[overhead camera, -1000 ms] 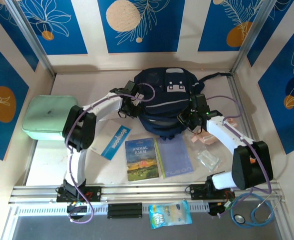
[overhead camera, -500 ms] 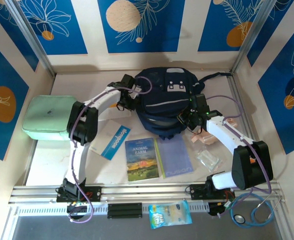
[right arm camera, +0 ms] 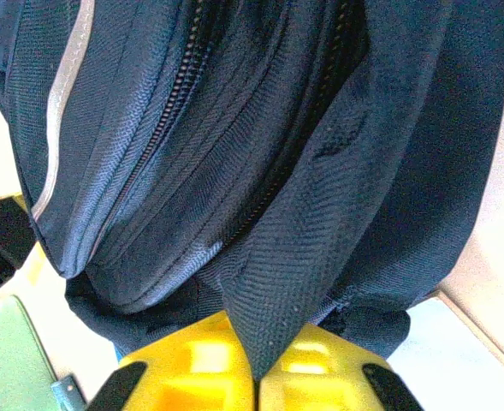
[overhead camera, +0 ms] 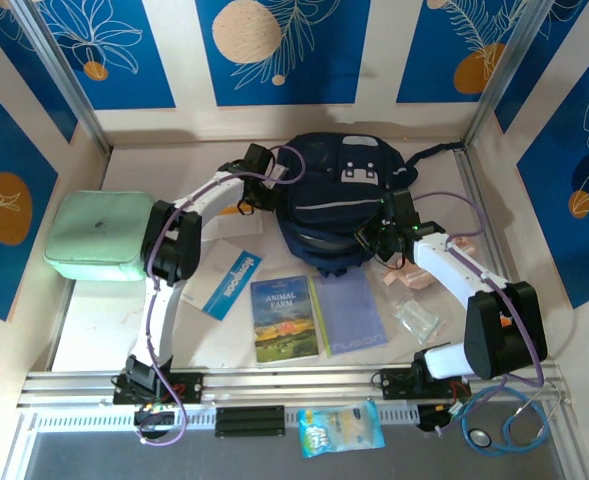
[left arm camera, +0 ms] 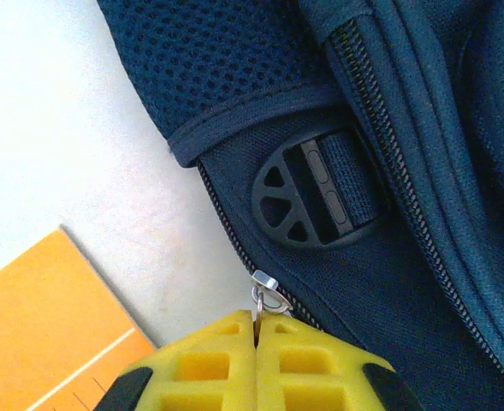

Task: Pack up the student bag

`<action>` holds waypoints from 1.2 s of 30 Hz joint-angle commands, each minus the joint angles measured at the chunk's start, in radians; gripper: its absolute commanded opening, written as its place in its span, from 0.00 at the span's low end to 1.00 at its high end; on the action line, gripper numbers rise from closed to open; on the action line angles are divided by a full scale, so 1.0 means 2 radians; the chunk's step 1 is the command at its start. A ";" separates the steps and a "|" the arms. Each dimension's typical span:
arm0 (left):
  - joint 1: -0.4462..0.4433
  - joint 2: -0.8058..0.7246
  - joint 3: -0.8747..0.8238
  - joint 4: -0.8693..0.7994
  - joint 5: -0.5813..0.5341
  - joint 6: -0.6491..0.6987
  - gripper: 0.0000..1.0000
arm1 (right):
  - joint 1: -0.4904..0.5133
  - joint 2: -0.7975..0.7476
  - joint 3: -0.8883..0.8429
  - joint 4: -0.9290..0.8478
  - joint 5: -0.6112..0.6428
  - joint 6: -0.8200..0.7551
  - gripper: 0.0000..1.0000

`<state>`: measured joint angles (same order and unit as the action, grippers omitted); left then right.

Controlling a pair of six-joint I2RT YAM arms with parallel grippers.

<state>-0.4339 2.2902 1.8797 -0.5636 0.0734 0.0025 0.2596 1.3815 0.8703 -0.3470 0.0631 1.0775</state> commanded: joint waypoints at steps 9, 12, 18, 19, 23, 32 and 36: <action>0.014 -0.165 -0.149 0.052 -0.031 -0.074 0.45 | 0.020 -0.031 0.009 -0.016 -0.003 -0.064 0.50; 0.012 -0.252 -0.254 0.083 -0.012 -0.129 0.55 | 0.035 -0.041 0.017 -0.034 0.003 -0.101 0.55; 0.010 -0.394 -0.414 0.092 0.011 -0.237 0.67 | 0.110 -0.032 0.050 -0.111 0.045 -0.153 0.60; 0.009 -0.412 -0.433 0.090 0.021 -0.251 0.69 | 0.124 -0.028 0.053 -0.118 0.052 -0.156 0.61; -0.002 -0.467 -0.499 0.085 0.065 -0.309 0.70 | 0.189 0.005 0.065 -0.126 0.074 -0.159 0.62; -0.048 -0.493 -0.572 0.080 0.107 -0.384 0.69 | 0.259 0.135 0.091 -0.097 0.020 -0.125 0.57; -0.061 -0.490 -0.600 0.095 0.114 -0.400 0.68 | 0.274 0.151 0.099 -0.098 0.030 -0.125 0.51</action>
<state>-0.5400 1.3228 0.7162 -0.3843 0.2596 -0.7448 0.7902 1.6825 1.0317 -0.5354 0.1383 0.8177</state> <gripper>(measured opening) 0.682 0.517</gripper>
